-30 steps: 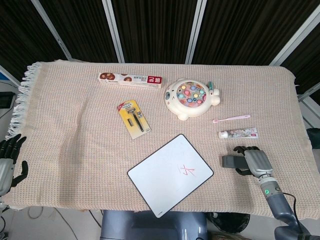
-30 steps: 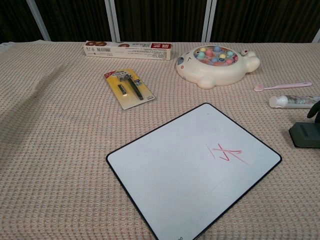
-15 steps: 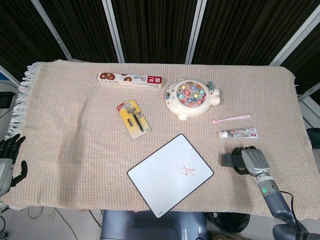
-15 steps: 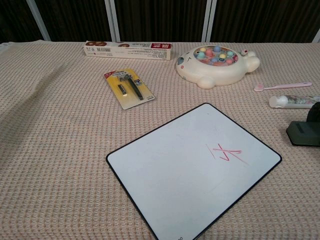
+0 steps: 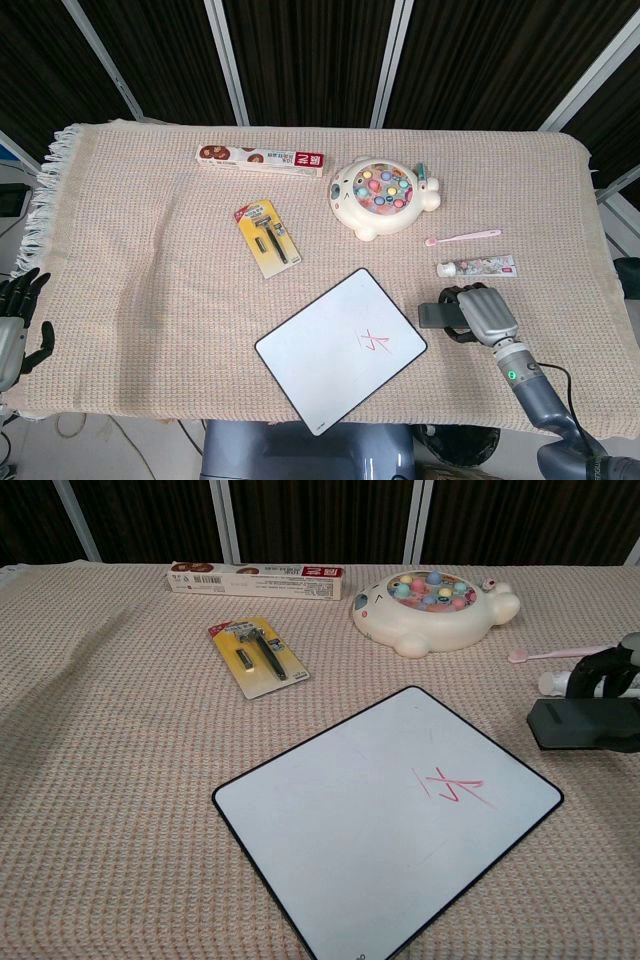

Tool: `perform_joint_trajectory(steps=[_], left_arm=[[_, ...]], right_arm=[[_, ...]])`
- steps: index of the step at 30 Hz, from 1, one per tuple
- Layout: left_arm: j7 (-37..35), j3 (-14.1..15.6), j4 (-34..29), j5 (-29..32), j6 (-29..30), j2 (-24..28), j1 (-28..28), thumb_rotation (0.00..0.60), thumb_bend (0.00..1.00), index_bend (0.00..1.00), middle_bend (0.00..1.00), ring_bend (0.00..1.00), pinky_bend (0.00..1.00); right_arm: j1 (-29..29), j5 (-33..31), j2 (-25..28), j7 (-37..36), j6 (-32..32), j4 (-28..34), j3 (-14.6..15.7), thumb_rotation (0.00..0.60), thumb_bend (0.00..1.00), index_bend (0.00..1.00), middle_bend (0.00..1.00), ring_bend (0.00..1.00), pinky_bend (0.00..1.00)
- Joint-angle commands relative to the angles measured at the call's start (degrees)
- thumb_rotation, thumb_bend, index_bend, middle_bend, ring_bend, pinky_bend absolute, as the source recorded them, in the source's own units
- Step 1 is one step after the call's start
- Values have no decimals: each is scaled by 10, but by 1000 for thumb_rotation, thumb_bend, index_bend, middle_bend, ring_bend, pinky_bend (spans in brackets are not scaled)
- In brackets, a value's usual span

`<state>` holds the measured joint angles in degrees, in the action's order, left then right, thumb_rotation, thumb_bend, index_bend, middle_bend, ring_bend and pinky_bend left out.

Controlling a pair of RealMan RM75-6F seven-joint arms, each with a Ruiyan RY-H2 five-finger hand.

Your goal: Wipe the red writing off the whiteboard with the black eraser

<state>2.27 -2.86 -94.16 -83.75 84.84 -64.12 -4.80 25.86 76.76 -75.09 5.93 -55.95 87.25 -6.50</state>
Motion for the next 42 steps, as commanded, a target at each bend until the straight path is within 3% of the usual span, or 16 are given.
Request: perform_joint_trajectory(steps=[1, 6, 16, 26, 34, 42], left_arm=[[0, 0, 0, 1, 0, 0, 0, 600, 599, 53, 2, 34, 52], [-2, 0, 0, 3, -2, 1, 0, 600, 599, 53, 2, 34, 52], [-9, -1, 1, 4, -2, 4, 1, 600, 599, 52, 2, 34, 52], [-14, -3, 2, 7, -5, 6, 0, 600, 599, 53, 2, 34, 52], [-14, -2, 2, 7, -6, 6, 0, 600, 599, 52, 2, 34, 52], [-11, -2, 1, 6, -5, 5, 0, 600, 599, 53, 2, 34, 52]], right_arm=[[15, 0, -8, 13, 12, 18, -6, 600, 405, 547, 501, 452, 330], [32, -6, -35, 37, 19, 33, -9, 600, 406, 547, 501, 466, 345], [68, -44, -125, 98, 27, 6, -23, 600, 406, 547, 501, 467, 346], [87, -78, -173, 140, 22, -9, -30, 600, 406, 549, 506, 472, 346], [76, -66, -159, 146, 9, 11, -4, 600, 406, 563, 511, 487, 346], [49, -26, -134, 148, -14, 49, 48, 600, 406, 563, 511, 487, 346]])
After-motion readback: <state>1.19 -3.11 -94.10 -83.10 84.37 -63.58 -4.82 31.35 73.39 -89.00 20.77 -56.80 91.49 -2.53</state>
